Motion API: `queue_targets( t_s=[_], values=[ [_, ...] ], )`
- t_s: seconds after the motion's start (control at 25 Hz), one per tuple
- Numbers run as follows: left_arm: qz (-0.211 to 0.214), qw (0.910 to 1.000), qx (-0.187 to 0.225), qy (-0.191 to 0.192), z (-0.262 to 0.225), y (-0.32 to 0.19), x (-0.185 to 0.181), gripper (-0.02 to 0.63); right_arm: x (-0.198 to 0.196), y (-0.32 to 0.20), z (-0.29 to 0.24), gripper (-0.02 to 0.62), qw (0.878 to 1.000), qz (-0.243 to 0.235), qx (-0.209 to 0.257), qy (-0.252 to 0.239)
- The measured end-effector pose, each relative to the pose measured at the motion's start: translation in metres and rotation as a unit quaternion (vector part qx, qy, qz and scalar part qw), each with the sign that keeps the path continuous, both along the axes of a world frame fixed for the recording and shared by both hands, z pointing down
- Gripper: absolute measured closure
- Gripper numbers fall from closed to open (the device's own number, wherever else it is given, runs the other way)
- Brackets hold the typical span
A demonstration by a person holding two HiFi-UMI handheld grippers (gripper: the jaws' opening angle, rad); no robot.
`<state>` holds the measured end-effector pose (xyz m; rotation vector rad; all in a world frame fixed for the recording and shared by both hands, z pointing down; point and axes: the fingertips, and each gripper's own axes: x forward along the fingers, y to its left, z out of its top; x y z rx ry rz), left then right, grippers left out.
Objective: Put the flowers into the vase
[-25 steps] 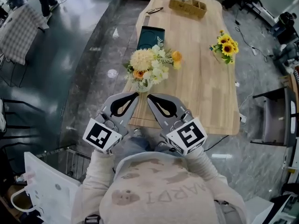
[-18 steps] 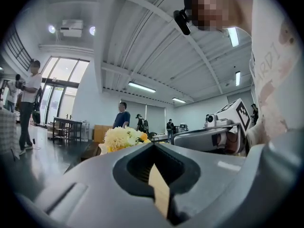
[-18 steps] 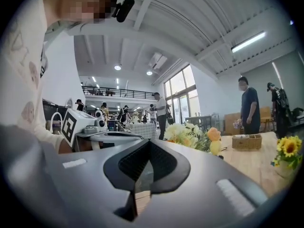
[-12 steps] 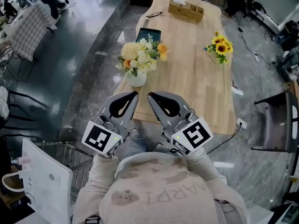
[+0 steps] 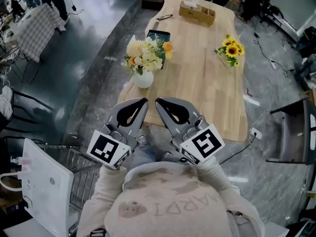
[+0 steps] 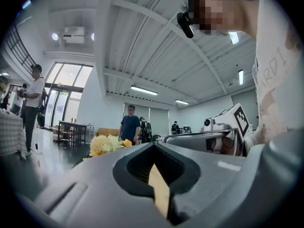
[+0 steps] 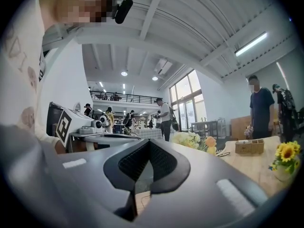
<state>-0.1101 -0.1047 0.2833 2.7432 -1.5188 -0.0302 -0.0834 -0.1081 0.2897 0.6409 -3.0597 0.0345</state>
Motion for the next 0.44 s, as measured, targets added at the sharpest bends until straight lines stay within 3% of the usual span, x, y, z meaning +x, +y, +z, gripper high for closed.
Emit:
queue_targets(
  t_s=[0.44],
  values=[
    [0.000,1.0000,0.006,0.000,-0.004,0.015,0.014,0.606,0.013,0.016,-0.004,0.570,1.000,-0.003,0.001,-0.004]
  ],
)
